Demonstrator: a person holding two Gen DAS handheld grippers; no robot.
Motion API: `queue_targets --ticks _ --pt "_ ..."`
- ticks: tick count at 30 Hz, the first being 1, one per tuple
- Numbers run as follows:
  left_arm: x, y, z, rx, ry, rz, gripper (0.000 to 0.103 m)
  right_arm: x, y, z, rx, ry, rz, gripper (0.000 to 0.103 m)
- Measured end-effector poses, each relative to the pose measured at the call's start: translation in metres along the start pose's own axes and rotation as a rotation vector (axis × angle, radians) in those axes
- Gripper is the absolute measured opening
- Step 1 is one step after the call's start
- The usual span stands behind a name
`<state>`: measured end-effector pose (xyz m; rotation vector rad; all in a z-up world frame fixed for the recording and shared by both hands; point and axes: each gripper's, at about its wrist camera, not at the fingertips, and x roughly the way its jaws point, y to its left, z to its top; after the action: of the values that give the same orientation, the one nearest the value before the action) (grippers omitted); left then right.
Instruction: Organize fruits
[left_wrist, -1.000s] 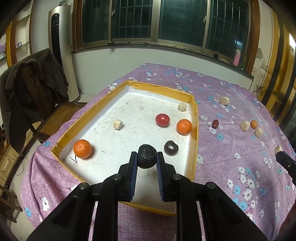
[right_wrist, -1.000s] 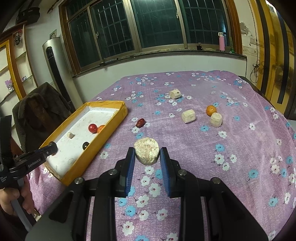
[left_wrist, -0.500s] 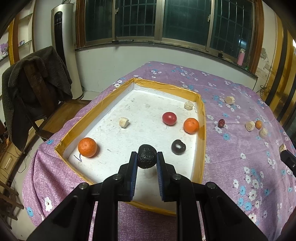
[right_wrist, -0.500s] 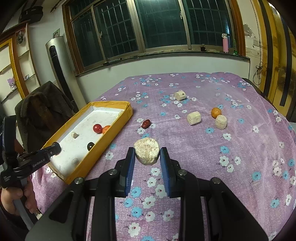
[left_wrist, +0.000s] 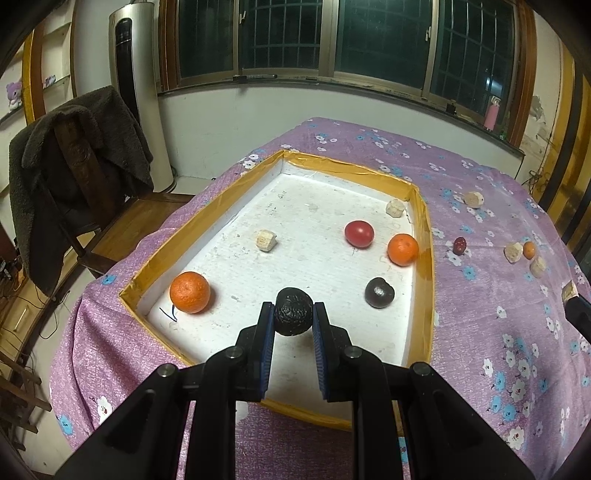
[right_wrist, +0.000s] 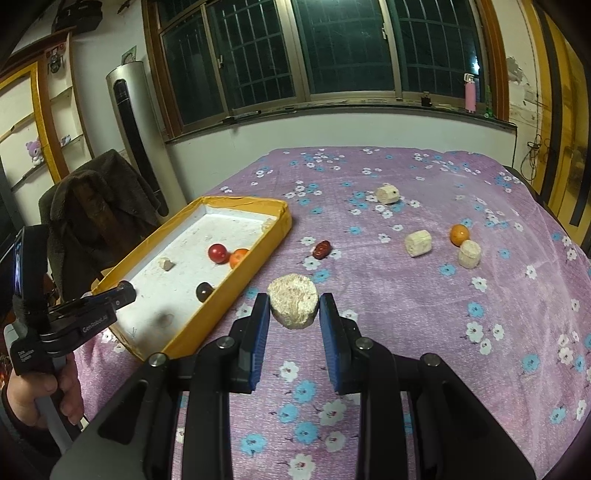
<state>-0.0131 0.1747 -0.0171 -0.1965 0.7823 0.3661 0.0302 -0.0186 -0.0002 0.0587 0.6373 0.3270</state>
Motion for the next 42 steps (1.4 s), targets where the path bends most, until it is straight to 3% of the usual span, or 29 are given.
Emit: queue_targets --ticks 17,30,42 --pt "0.003 0.018 0.010 -0.023 -0.003 0.025 0.019 0.020 0.021 0.010 -0.037 0.023 0.025 0.029" --pt "0.033 0.016 0.025 -0.011 0.039 0.070 0.019 0.093 0.064 0.047 -0.087 0.066 0.100 0.029" --pt "0.055 0.024 0.033 -0.018 0.073 0.088 0.019 0.169 0.068 0.075 -0.085 0.156 0.082 0.029"
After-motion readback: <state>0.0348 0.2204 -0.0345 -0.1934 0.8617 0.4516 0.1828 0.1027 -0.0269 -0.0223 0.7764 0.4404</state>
